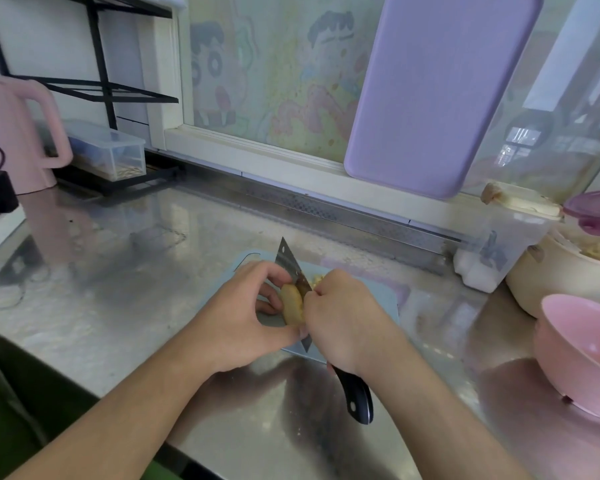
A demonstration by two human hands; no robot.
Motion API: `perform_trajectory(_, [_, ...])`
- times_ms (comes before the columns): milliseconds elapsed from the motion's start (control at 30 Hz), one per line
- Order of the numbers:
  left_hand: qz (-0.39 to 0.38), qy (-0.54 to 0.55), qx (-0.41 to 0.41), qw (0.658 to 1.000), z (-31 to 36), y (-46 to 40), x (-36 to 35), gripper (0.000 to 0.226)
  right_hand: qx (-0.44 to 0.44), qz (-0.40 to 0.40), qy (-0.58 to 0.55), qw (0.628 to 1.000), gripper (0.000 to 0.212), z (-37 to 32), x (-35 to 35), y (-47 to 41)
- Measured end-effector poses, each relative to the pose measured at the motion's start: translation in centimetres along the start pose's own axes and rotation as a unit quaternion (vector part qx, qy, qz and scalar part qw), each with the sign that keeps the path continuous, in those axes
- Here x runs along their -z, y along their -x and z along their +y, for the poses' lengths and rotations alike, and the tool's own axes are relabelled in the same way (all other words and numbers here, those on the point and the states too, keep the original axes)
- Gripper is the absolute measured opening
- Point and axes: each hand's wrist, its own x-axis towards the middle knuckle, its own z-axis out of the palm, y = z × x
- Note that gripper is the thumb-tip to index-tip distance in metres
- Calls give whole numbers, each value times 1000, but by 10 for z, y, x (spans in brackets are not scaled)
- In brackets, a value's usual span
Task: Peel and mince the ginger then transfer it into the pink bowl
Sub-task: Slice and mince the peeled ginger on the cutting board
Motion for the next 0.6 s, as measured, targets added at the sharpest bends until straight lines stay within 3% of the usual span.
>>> perform_trajectory(100, [5, 2, 8, 1000, 2, 0, 0, 51, -14, -31, -6, 999, 17, -3, -1, 3])
perform_trajectory(267, [42, 19, 28, 999, -8, -5, 1, 48, -38, 11, -57, 998, 27, 10, -3, -1])
perform_trajectory(600, [23, -24, 27, 999, -10, -5, 1, 49, -85, 90, -319, 940, 42, 32, 24, -4])
